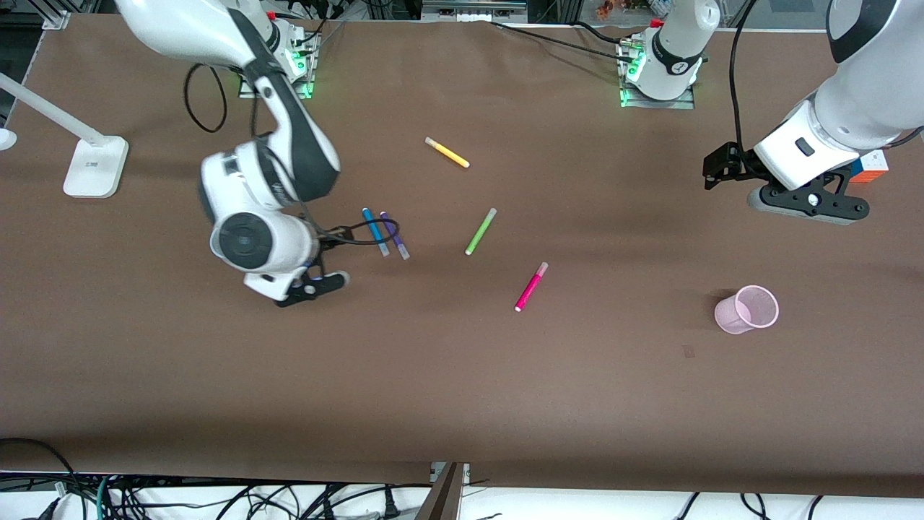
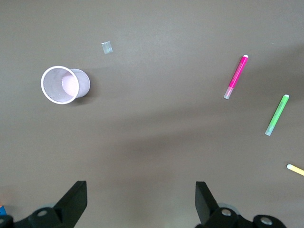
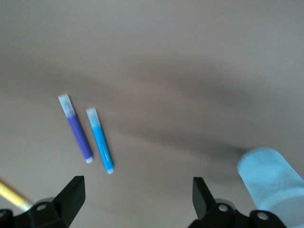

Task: Place pink and blue markers in matching cups
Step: 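Grasp the blue marker with the right gripper while the left gripper reaches the pink marker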

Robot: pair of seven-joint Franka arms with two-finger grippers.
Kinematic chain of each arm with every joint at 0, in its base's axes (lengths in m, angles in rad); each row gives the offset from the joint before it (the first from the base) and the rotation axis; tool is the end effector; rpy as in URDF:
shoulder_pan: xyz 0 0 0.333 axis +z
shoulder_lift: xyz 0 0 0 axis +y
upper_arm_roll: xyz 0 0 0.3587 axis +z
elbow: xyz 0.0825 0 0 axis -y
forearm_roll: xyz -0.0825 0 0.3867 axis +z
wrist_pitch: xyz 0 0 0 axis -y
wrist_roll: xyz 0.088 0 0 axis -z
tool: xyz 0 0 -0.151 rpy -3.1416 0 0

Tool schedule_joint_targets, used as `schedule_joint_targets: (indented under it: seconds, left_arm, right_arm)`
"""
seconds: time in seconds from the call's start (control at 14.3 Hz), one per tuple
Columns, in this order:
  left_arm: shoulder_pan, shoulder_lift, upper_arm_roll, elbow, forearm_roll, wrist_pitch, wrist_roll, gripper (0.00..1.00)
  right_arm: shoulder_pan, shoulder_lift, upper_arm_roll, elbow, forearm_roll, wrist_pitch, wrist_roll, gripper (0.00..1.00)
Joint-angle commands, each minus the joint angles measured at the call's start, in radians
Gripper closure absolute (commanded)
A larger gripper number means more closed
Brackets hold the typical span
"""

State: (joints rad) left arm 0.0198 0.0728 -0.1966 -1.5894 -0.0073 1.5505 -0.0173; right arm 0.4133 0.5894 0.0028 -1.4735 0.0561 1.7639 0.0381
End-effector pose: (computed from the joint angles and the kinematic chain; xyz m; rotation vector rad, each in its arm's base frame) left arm 0.5628 -0.0979 0.5725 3.1160 -0.2491 -0.1750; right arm 0.6260 0.2844 0.3053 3.0420 0.5515 -0.4729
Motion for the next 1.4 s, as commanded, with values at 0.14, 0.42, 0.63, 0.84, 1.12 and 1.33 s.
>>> schedule_joint_targets:
  seconds: [0.14, 0.42, 0.63, 0.84, 1.12, 1.33]
  left_arm:
    - [-0.029, 0.016, -0.032, -0.012, -0.014, 0.022, -0.057, 0.00]
    - [-0.038, 0.108, -0.139, -0.007, -0.020, 0.115, -0.205, 0.00]
    - [-0.070, 0.220, -0.173, -0.006, -0.020, 0.227, -0.213, 0.00]
    - [-0.126, 0.338, -0.172, 0.000, -0.005, 0.351, -0.259, 0.00]
    - [-0.220, 0.501, -0.162, 0.051, 0.106, 0.395, -0.318, 0.00]
    - [-0.261, 0.590, -0.167, 0.083, 0.227, 0.395, -0.426, 0.00]
  right_arm:
    - [0.064, 0.087, -0.006, -0.022, 0.014, 0.138, 0.035, 0.00]
    - [0.090, 0.099, -0.006, -0.105, 0.013, 0.253, 0.089, 0.00]
    - [0.101, 0.101, -0.006, -0.172, 0.013, 0.334, 0.091, 0.00]
    - [0.117, 0.108, -0.006, -0.209, 0.013, 0.387, 0.101, 0.00]
    - [0.131, 0.112, -0.007, -0.209, 0.007, 0.387, 0.132, 0.27]
    - [0.140, 0.113, -0.007, -0.209, 0.005, 0.387, 0.132, 0.77]
